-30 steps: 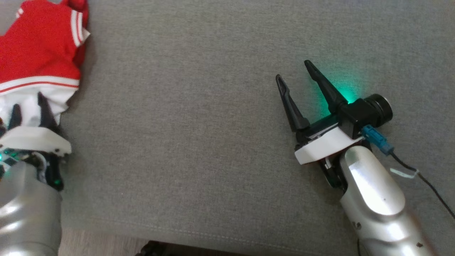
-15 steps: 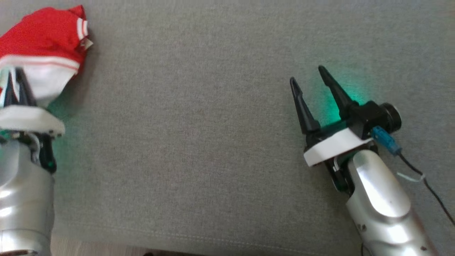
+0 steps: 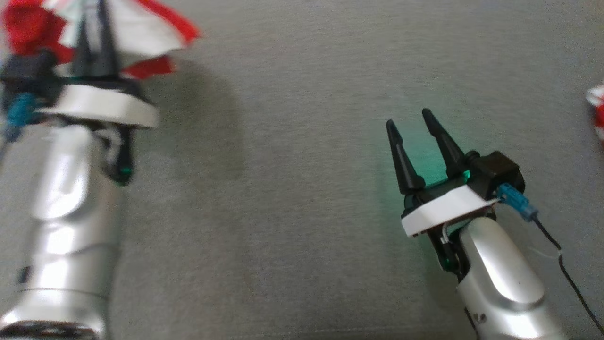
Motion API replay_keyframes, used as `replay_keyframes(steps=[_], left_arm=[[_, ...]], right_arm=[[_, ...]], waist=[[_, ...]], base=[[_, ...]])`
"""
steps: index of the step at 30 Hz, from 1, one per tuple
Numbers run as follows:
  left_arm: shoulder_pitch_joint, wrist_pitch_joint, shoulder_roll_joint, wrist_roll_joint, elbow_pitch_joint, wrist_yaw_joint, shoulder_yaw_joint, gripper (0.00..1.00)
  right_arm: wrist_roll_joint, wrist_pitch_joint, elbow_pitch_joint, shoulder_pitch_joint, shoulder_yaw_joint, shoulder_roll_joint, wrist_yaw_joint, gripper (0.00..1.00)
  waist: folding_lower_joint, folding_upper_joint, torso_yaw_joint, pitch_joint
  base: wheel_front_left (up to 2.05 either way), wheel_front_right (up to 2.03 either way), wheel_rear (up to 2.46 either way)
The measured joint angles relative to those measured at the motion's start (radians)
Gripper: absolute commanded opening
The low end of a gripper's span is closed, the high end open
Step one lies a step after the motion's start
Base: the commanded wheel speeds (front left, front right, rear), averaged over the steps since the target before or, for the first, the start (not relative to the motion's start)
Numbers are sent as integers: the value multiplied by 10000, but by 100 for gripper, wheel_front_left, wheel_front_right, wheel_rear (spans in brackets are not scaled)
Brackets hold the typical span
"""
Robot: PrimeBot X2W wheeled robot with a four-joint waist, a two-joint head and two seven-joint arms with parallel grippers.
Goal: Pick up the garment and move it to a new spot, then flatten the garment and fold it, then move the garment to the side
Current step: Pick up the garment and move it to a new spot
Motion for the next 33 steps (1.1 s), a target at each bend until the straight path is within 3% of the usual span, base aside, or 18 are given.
replay_keyframes(steps=[7, 15, 16, 17, 18, 24, 33], left_arm=[[92, -17, -1252, -646, -621, 0, -1561, 0], [629, -31, -1595, -993, -232, 0, -2840, 0], [779, -31, -1607, -970, -109, 2, -2871, 7], [931, -31, -1611, -941, -2, 15, -2892, 85], [1083, -31, -1609, -897, 88, 58, -2890, 100], [2112, -31, -1595, -424, -107, 581, -2178, 100], [5067, -40, -1373, 686, -1710, 1060, 380, 100]], right_arm=[[322, 2, -127, 123, 65, 25, 0, 100], [585, 0, -174, 197, 151, 36, 0, 100], [608, 2, -190, 240, 157, 42, 0, 100], [608, 2, -201, 300, 159, 40, 0, 100], [608, 0, -205, 349, 153, 40, 0, 100], [604, 2, -242, 471, 56, 59, 0, 100], [573, 2, -207, 757, -196, 65, 0, 100]], waist=[[0, 0, -1433, -170], [0, 0, -2560, -261], [0, 0, -2661, -277], [0, 0, -2735, -293], [0, 0, -2775, -315], [0, 0, -2478, -486], [0, 0, -1725, -1255]], base=[[0, 0, 0], [0, 0, 0], [0, 0, 0], [0, 0, 0], [0, 0, 0], [0, 0, 0], [0, 0, 0]])
